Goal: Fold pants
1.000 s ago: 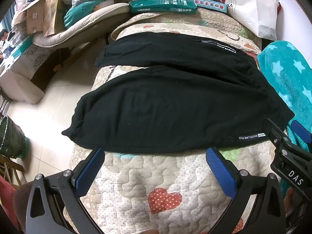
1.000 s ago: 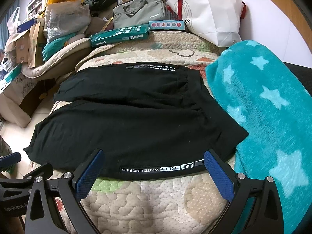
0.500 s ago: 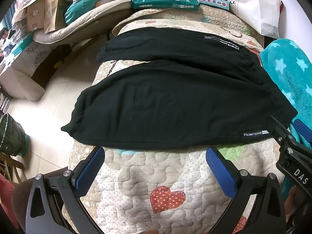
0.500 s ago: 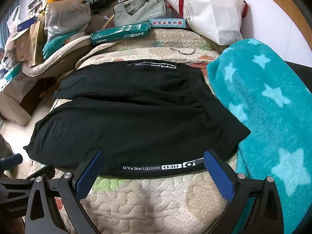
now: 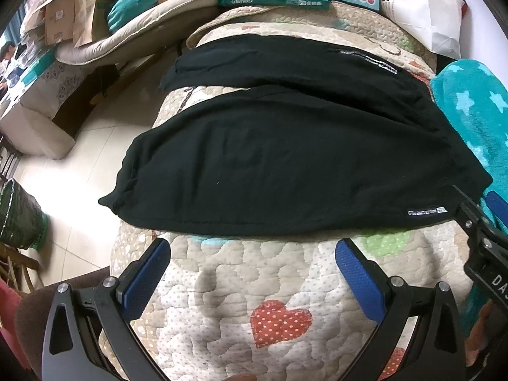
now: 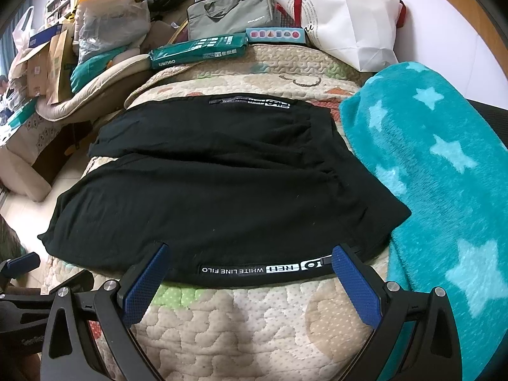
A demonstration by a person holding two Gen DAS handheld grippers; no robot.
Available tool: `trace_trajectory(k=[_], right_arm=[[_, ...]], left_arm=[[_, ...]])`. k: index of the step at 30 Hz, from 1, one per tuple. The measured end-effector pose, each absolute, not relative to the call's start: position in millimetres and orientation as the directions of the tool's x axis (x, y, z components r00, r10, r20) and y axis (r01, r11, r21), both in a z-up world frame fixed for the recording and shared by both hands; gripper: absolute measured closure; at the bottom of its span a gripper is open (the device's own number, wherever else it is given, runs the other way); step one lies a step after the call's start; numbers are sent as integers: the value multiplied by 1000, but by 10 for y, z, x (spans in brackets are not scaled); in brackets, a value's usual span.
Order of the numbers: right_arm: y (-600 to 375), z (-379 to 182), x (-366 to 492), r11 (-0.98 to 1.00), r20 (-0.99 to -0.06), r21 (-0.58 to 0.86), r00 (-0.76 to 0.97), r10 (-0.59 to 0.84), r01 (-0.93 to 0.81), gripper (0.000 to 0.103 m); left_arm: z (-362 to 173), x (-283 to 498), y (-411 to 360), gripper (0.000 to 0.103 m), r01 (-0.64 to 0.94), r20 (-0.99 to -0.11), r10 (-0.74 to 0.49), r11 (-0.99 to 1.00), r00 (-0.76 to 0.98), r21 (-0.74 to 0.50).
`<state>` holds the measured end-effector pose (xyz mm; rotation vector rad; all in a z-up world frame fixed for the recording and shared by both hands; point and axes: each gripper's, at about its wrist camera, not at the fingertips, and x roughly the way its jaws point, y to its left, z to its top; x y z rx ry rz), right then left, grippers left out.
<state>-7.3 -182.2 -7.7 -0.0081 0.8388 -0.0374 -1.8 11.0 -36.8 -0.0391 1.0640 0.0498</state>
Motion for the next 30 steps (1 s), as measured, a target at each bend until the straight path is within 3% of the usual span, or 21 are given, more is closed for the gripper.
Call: trace_trajectory(k=[14, 30], right_arm=[[-1801, -102, -68, 999, -749, -29, 662, -31, 15, 0], [-1745, -104, -86, 999, -750, -45, 661, -35, 1, 0]], left_arm=[[-684, 3, 227, 0, -98, -903, 73, 995, 424, 35], [-789, -63, 342, 0, -112, -906, -6, 992, 424, -59]])
